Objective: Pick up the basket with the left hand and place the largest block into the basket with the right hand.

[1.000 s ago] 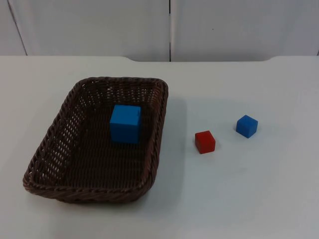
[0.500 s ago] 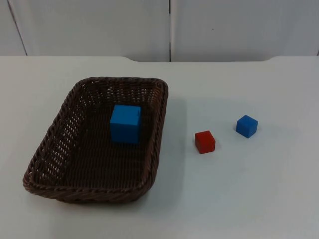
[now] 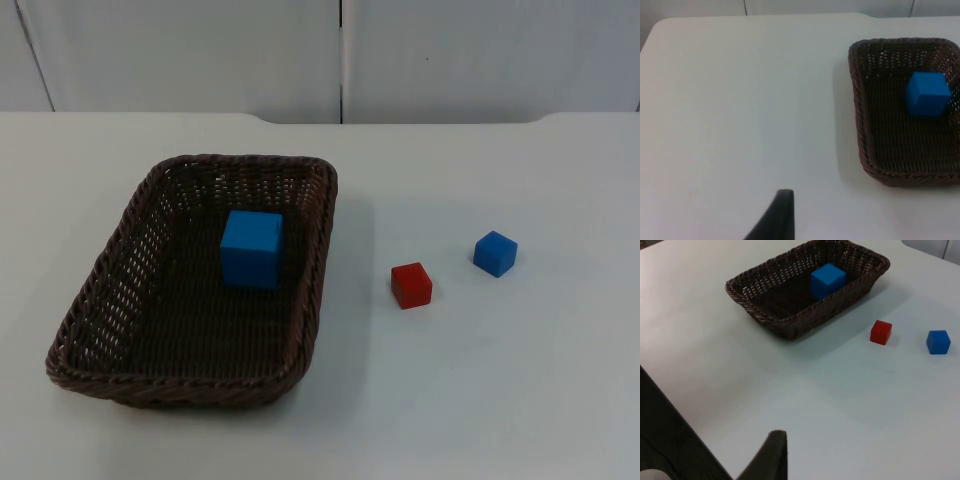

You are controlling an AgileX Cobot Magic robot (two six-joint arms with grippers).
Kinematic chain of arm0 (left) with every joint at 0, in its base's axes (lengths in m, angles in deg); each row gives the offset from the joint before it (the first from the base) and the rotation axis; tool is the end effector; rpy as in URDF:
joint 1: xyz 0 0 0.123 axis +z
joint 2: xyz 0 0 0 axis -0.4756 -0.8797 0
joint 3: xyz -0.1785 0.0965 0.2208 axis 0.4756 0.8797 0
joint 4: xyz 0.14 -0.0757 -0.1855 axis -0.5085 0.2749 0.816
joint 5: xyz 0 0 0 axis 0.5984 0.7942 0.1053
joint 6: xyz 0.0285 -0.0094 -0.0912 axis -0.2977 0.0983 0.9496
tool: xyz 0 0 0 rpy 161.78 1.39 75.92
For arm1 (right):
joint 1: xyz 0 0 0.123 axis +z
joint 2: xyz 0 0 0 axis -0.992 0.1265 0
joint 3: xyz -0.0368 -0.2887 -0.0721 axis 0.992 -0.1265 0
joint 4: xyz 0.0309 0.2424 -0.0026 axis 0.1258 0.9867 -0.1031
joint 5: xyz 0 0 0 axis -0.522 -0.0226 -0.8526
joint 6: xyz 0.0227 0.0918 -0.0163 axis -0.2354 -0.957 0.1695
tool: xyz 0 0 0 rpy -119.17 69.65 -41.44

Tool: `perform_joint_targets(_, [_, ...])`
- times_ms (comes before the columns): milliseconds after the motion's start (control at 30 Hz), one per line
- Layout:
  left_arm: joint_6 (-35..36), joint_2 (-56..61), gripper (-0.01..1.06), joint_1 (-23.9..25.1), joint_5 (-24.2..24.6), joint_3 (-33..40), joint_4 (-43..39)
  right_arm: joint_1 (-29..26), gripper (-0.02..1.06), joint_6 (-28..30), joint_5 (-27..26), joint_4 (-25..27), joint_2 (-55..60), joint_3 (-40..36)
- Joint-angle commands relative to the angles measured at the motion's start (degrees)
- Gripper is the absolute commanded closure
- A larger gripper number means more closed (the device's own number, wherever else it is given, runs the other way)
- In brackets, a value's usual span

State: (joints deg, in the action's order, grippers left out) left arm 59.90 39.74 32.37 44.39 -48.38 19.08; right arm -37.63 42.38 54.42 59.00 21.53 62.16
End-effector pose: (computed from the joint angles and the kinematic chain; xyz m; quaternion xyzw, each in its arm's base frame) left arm -0.0219 -0.0142 0.2709 0.0190 0.8570 -0.0299 0.5142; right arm -0.0175 -0.0176 0.2758 -0.3304 0.7872 0.1979 0.4816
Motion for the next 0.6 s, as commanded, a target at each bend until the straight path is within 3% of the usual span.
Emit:
perform_joint_targets(0, [0.38,0.27,0.0,0.1,-0.44,0.32,-0.23,0.0,-0.01,0.0,-0.1,0.0,-0.23,-0.38])
perform_joint_targets(567, [0.38,0.27,0.0,0.1,-0.44,0.32,-0.23,0.0,-0.01,0.0,-0.1,0.0,-0.23,-0.38])
